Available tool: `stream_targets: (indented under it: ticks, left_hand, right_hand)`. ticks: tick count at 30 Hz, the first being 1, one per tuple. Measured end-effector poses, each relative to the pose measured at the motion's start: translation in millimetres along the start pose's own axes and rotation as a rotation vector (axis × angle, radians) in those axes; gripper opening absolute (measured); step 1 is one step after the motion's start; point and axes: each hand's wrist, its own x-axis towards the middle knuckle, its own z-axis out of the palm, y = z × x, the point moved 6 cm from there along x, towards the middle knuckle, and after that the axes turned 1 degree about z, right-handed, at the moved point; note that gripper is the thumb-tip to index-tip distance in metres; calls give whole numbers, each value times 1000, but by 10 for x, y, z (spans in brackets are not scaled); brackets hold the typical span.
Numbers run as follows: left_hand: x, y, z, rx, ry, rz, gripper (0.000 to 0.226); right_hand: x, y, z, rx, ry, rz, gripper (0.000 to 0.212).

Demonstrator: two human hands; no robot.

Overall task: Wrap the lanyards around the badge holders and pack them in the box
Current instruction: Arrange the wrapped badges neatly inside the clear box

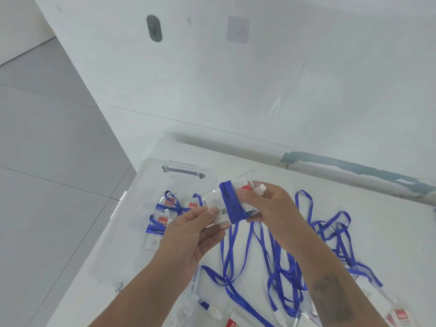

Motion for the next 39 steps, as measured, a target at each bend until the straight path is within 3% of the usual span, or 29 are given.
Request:
stream_targets:
  ticks: [7,13,18,22,26,29,35,39]
  left_hand:
    - [25,62,-507,-65,182,7,22]
    - [32,103,-888,-178,319,-21,15]
    - [13,45,-1081,-227,424,-111,4]
    - [3,5,-1140,-277,476,-206,10]
    - [-6,-18,-1109,-361,483,-290,28]
    - [0,12,-1126,-348,537,-325,21]
    - [52,45,-1241,-316,630,-335,9]
    - [79,82,-1292,-306,669,-351,34]
  right_hand:
    - [258,-134,553,-165,-57,-91,18]
    - [498,-180,1063,-385,-117,-125,21]
    - [731,7,1466,-530,-249,-24,21]
    - [882,241,1693,-631,-306,72,19]
    - [928,580,1857,-675,-367,241,40]
    - [909,780,1984,-677,-421,330,51]
    - [898,1064,2220,-776,-495,372,49]
    - [895,1156,2281,-870,-502,350,33]
